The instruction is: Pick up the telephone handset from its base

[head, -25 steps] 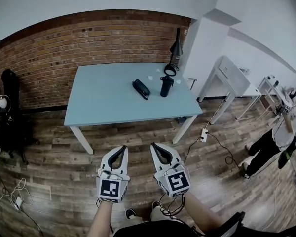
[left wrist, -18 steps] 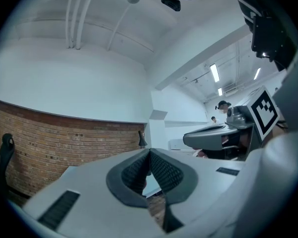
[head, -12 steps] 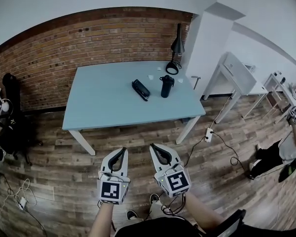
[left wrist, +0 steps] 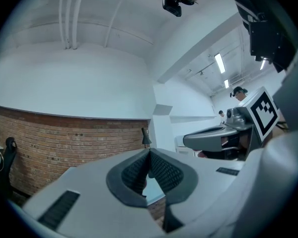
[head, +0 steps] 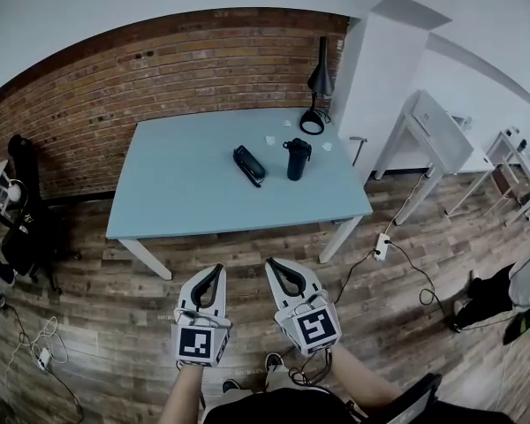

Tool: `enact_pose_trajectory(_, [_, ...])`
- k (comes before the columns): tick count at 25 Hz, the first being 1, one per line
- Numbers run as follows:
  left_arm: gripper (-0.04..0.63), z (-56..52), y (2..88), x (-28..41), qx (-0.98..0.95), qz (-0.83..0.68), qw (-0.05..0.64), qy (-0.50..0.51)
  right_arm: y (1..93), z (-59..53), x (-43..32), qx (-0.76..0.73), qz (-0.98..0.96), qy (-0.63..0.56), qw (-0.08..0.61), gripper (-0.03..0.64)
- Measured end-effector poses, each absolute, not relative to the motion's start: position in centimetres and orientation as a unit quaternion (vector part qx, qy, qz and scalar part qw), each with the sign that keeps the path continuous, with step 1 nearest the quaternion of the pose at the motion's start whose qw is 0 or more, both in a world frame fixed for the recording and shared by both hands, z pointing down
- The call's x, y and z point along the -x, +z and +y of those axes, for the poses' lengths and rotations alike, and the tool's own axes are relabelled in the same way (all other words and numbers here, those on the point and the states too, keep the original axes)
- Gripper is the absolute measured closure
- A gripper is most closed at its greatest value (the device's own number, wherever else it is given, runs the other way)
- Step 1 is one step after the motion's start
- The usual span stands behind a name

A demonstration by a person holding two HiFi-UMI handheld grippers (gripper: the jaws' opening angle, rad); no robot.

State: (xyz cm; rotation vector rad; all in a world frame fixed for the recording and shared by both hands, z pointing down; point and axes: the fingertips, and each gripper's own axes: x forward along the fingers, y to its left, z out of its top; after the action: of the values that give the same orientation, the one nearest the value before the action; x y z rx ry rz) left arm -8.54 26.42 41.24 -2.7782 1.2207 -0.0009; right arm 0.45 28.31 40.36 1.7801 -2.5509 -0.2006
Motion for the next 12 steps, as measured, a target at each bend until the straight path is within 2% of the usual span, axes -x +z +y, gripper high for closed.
enact_pose_trajectory(12, [0.571, 22.3, 42.7, 8.4, 0.915, 0.401, 0.039, -0.006, 42.2, 24.3, -0.7, -0.574, -0.816, -0.057, 0.026, 0.603])
